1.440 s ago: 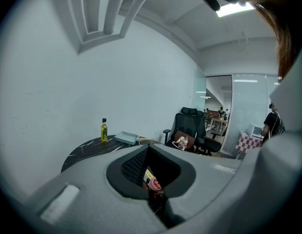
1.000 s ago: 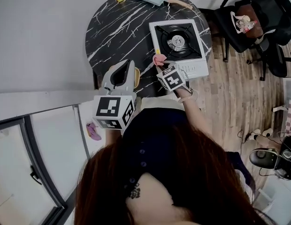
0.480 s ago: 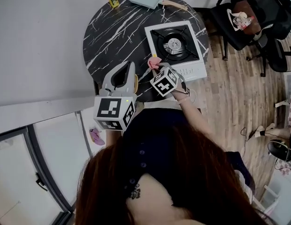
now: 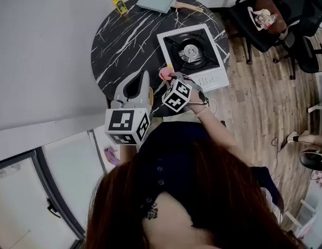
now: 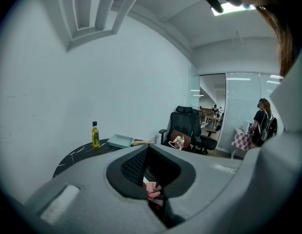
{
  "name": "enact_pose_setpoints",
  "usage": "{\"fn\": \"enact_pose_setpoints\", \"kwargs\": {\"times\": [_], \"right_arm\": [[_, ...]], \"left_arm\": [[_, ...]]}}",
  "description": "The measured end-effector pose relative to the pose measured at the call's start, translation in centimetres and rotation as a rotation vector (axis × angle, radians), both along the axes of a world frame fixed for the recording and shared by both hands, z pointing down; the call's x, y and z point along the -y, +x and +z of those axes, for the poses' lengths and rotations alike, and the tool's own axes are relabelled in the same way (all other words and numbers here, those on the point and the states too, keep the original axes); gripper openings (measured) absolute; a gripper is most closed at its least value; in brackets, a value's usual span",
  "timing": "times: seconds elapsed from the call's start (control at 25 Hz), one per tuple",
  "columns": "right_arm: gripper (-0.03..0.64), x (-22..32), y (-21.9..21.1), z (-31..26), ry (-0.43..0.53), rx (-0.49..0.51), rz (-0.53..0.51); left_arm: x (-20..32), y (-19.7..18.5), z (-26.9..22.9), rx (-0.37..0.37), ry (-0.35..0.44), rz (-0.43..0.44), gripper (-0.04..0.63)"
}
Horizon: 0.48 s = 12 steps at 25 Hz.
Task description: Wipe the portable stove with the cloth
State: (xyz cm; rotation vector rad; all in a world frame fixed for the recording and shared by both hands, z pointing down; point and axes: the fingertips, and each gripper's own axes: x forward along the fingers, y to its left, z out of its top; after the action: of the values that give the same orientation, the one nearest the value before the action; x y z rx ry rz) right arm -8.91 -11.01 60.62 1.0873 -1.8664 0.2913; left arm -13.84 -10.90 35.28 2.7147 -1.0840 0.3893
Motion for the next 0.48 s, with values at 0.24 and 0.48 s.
{"fn": "enact_pose_setpoints", "kwargs": {"times": [0.24,0.48], "right_arm": [[0.035,0.6,0.3,-0.3,0.011,-0.022,-0.007],[0.034,1.4,0.3,-0.1,0.008,-0.043,-0.007]], "left_arm": [[-0.3,0.0,0.5,0.002,-0.011,-0.002,0.011],[0.1,-0.7,0.8,0.009,-0.015,-0.021,0.011]]}}
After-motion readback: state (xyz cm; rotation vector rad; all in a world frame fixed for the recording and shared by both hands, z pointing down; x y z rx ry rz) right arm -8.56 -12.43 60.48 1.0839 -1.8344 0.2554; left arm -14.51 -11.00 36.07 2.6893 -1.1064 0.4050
